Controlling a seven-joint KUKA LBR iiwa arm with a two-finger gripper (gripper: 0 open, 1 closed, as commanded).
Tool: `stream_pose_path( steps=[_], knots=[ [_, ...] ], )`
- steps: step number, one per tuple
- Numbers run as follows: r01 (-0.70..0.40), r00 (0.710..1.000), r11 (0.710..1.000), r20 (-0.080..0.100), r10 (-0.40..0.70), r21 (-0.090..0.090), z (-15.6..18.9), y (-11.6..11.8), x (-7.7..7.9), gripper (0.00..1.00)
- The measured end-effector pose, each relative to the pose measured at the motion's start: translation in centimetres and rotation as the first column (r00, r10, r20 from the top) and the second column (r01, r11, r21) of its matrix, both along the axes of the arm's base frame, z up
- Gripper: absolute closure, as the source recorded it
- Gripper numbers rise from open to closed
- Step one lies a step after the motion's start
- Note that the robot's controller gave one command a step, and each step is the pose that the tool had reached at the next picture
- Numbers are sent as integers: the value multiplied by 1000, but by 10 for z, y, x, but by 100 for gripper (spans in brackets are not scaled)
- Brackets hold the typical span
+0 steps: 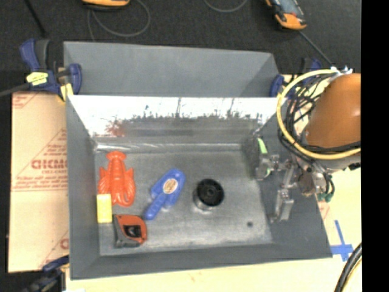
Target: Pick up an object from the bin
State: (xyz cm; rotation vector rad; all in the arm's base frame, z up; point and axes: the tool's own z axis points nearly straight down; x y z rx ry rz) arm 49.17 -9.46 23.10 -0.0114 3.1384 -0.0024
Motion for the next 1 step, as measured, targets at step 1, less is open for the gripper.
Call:
stream_pose_path(
  steps=[1],
  knots=[
    [0,1000,1000,0,0,0,0,0,0,0]
  ],
)
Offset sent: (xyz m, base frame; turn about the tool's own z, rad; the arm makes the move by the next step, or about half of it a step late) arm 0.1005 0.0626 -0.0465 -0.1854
